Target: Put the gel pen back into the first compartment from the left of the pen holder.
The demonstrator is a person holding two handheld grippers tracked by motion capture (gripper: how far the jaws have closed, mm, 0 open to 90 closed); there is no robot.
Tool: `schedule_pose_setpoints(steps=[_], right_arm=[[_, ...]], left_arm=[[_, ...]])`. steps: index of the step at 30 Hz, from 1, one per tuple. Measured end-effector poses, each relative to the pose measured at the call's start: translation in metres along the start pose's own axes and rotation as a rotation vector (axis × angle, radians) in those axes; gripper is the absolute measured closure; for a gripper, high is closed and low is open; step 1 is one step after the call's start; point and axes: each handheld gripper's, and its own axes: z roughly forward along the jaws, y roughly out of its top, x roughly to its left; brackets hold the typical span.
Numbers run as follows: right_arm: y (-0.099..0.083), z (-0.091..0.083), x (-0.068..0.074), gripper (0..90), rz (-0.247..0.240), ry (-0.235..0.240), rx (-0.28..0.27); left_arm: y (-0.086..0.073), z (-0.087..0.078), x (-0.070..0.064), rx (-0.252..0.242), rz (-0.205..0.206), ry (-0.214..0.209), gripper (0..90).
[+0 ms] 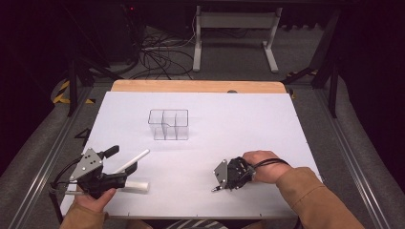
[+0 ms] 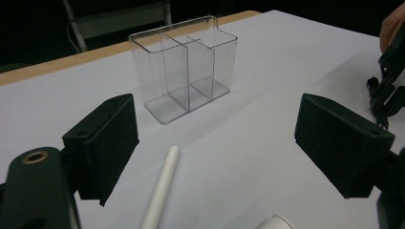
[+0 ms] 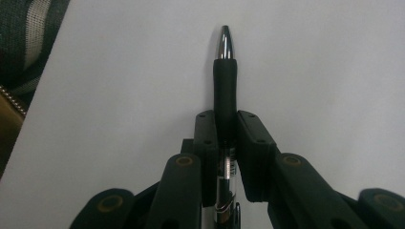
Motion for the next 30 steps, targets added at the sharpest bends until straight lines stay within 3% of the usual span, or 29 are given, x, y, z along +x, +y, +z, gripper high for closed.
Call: schedule_pose_setpoints(steps=[8, 16, 29, 30], right_arm=[[0.001, -0.008, 0.001, 80.1, -0.001, -0.040, -0.023], [0.000, -0.030, 0.001, 80.1, 0.061, -0.096, -0.119], [-0.001, -0.040, 0.000, 80.1, 0.085, -0.129, -0.156], [-0.001, -0.043, 0.000, 80.1, 0.092, -0.140, -0.183]], left_arm=[[0.000, 0.000, 0.001, -0.001, -0.001, -0.002, 15.6], [0.000, 0.001, 0.001, -0.003, -0.003, -0.003, 15.6], [0.000, 0.000, 0.001, -0.004, -0.001, -0.001, 15.6], [0.000, 0.000, 0.001, -0.004, -0.001, -0.001, 15.6]])
